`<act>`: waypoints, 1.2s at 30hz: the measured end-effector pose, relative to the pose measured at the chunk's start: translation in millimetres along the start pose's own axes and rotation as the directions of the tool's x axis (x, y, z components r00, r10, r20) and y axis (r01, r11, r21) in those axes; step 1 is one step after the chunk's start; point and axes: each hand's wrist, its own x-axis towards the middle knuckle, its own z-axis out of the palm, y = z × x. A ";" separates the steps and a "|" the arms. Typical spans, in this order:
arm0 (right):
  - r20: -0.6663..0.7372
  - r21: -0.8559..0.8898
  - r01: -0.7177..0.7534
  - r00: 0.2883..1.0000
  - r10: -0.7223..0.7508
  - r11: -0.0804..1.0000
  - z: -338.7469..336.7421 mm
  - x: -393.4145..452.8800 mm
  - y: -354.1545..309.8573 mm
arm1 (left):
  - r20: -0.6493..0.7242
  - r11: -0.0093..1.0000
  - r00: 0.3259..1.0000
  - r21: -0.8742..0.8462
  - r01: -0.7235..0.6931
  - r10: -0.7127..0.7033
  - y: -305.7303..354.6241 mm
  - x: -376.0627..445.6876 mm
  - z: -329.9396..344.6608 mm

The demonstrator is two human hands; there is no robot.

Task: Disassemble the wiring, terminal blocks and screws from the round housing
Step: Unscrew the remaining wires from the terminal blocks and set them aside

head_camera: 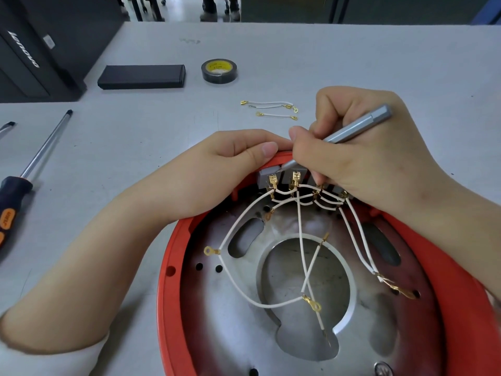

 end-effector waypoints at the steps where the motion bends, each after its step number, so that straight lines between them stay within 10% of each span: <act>1: 0.000 0.000 -0.005 1.000 0.005 1.000 -0.1 0.1 -0.3 | 0.000 1.000 1.000 -0.002 0.001 -0.001 0.1 -0.1 0.1; 23: 0.044 -0.038 -0.012 0.999 0.014 0.999 -0.7 5.7 -3.0 | -0.004 0.999 1.000 0.043 -0.021 0.021 0.2 0.6 -0.8; 36: 0.421 0.053 -0.305 0.870 0.256 0.951 0.3 46.1 -7.8 | -0.027 0.992 1.000 0.125 0.011 -0.008 5.4 -1.2 -0.9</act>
